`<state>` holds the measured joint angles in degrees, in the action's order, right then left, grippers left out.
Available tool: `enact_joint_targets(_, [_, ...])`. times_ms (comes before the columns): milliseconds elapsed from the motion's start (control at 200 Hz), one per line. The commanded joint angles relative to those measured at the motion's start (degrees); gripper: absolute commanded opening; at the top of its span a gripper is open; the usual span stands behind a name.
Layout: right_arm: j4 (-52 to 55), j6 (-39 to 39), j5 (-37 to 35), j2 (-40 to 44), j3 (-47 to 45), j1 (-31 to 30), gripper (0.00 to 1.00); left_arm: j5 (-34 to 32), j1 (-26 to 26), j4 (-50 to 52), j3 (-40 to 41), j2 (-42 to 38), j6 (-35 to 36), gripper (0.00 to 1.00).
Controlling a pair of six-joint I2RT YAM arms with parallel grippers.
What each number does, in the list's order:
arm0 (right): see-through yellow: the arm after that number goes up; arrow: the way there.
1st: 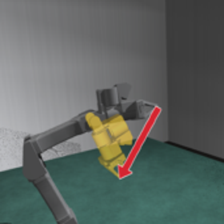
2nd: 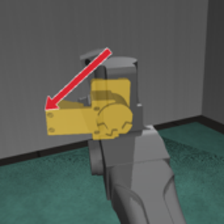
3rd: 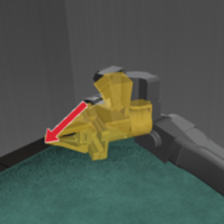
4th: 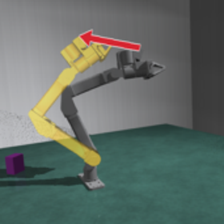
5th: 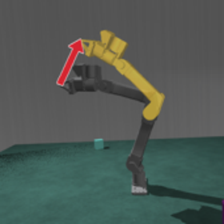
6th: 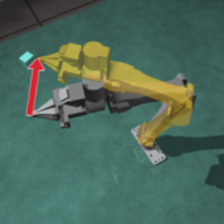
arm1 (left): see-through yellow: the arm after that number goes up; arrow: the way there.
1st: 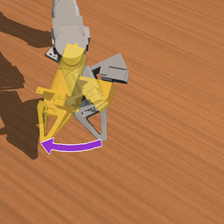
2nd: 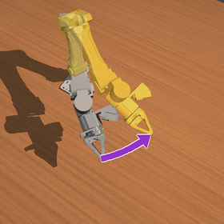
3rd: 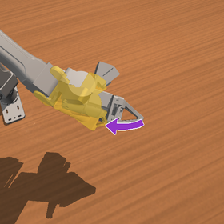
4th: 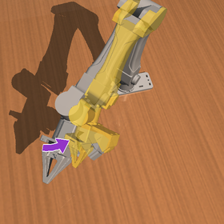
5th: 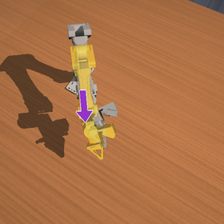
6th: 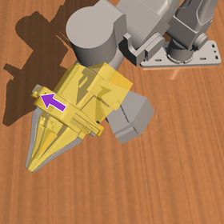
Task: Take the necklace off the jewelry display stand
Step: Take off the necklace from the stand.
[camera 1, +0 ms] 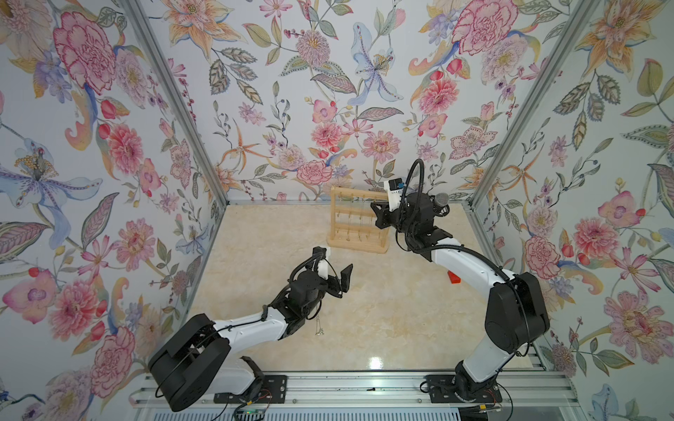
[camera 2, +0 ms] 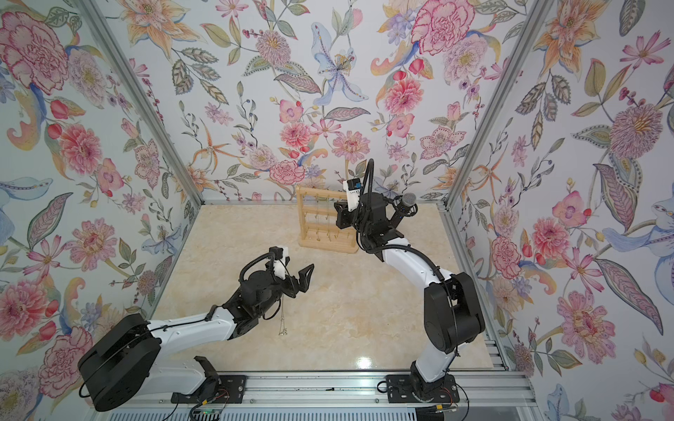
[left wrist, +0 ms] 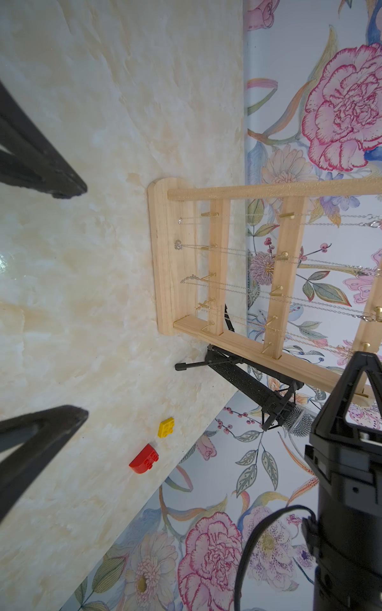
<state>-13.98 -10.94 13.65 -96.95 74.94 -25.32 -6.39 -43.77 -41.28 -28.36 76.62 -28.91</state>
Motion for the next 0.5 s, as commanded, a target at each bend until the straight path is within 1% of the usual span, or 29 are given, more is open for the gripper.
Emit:
enact_joint_targets(0, [-4.25, -1.42, 2.49, 3.00, 3.02, 0.35, 0.00, -0.01, 0.09, -1.79, 0.28, -0.42, -0.19, 0.99])
enact_joint_targets(200, [-6.83, -6.03, 5.83, 2.90, 2.53, 1.80, 0.00, 0.07, 0.11, -1.79, 0.19, -0.33, -0.27, 0.99])
enact_joint_targets(495, [-7.07, -6.59, 7.23, 3.14, 0.25, 2.70, 0.00, 0.01, 0.09, -1.88, 0.26, -0.16, -0.35, 0.99])
